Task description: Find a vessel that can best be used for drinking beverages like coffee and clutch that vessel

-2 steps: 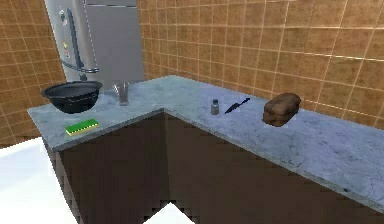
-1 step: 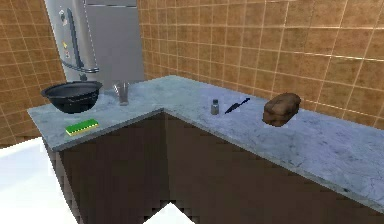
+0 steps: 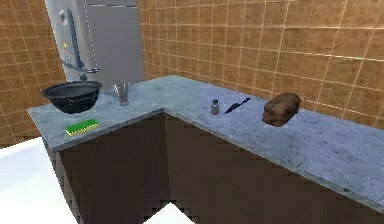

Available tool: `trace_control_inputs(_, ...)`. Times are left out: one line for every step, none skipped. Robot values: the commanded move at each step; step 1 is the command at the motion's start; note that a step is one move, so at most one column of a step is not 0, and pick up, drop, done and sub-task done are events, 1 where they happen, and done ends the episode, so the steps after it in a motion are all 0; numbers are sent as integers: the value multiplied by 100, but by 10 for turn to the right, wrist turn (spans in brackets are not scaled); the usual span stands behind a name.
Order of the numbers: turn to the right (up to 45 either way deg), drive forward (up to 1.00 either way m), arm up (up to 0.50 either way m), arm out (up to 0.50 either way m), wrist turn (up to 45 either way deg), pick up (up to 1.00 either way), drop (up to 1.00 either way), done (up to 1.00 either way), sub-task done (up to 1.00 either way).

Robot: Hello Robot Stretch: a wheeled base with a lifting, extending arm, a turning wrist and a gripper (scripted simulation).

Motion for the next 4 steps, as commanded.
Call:
trace_control_inputs(0,0,0,0,450,0,0,0,0)
trace_control_inputs(0,0,0,0,180,0,0,0,0)
trace_control_inputs(0,0,-16,0,0,0,0,0,0)
trace_control_inputs(0,0,0,0,0,100,0,0,0)
